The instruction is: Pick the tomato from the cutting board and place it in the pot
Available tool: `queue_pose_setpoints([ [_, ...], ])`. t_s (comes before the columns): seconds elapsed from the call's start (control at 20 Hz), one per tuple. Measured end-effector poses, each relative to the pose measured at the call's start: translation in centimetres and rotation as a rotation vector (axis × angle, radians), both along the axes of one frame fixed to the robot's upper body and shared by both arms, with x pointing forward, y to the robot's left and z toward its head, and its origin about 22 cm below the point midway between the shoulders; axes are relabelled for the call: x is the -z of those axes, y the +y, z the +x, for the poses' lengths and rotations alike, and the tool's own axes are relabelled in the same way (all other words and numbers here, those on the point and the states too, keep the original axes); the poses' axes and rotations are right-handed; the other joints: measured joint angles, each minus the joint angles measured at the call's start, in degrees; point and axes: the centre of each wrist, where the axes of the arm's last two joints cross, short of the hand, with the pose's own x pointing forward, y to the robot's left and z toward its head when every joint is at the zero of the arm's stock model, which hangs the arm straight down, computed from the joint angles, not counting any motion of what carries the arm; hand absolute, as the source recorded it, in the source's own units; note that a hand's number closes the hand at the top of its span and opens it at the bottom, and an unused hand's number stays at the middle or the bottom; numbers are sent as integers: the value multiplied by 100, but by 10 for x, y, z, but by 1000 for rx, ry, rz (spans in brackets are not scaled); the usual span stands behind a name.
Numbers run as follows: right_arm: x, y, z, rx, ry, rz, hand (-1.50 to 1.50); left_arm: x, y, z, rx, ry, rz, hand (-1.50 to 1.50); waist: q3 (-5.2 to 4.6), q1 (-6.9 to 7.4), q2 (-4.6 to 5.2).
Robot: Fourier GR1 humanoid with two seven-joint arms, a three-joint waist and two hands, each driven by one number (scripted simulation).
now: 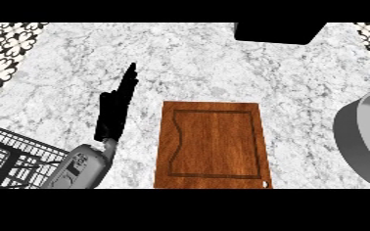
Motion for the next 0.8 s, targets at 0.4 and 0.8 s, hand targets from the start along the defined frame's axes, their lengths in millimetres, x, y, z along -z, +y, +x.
queue_pose_setpoints([
  [0.4, 27, -7, 28, -51, 67, 148, -150, 1, -1, 1, 5, 1, 0, 0, -10, 24, -21],
  [0.8, 36, -6, 54, -136, -106, 433, -150, 5, 6, -2, -27, 9, 1, 0, -7, -116, -91],
])
